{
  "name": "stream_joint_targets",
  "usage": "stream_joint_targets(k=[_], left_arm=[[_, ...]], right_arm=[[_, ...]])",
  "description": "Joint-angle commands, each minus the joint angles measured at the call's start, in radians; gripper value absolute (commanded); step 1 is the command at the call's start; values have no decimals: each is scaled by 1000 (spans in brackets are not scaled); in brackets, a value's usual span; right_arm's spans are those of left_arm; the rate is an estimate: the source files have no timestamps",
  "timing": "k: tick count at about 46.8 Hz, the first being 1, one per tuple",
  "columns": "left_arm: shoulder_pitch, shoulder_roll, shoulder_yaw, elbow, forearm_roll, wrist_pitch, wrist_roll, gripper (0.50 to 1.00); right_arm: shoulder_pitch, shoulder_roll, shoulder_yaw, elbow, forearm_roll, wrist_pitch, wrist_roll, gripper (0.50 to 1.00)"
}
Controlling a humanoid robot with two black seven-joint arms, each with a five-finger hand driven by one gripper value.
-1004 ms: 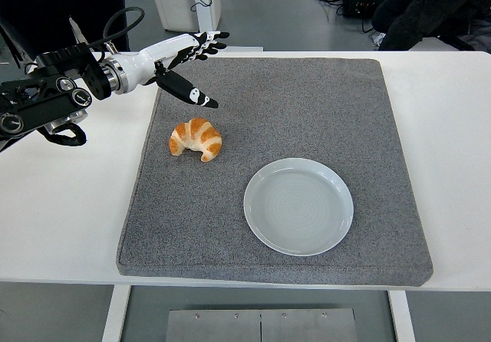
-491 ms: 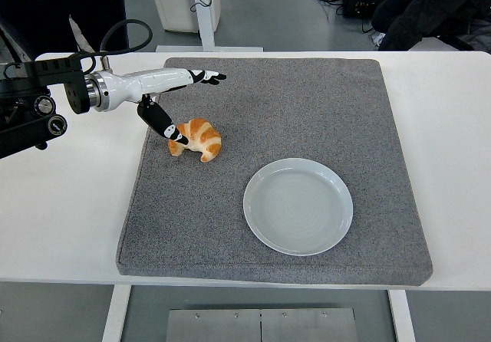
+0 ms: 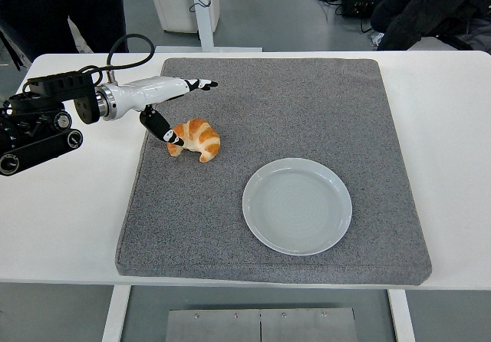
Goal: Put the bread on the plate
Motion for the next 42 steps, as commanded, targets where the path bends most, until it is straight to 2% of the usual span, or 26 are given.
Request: stream_joint_targets(k=[1, 5, 13, 21, 42], left_arm=[[6, -18, 10, 33, -1, 2, -8, 1000], [15, -50, 10, 53, -1, 2, -15, 1000], [29, -61, 10, 71, -1, 19, -51, 1000], [42, -84, 13, 102, -1, 23, -47, 1000], [85, -155, 15, 183, 5, 91, -49, 1000]], right_arm=[[0, 0, 0, 0, 1, 0, 0, 1000], [0, 0, 0, -2, 1, 0, 0, 1000], [0, 0, 0, -3, -1, 0, 0, 1000], [0, 0, 0, -3, -1, 0, 0, 1000], [0, 0, 0, -5, 0, 0, 0, 1000]])
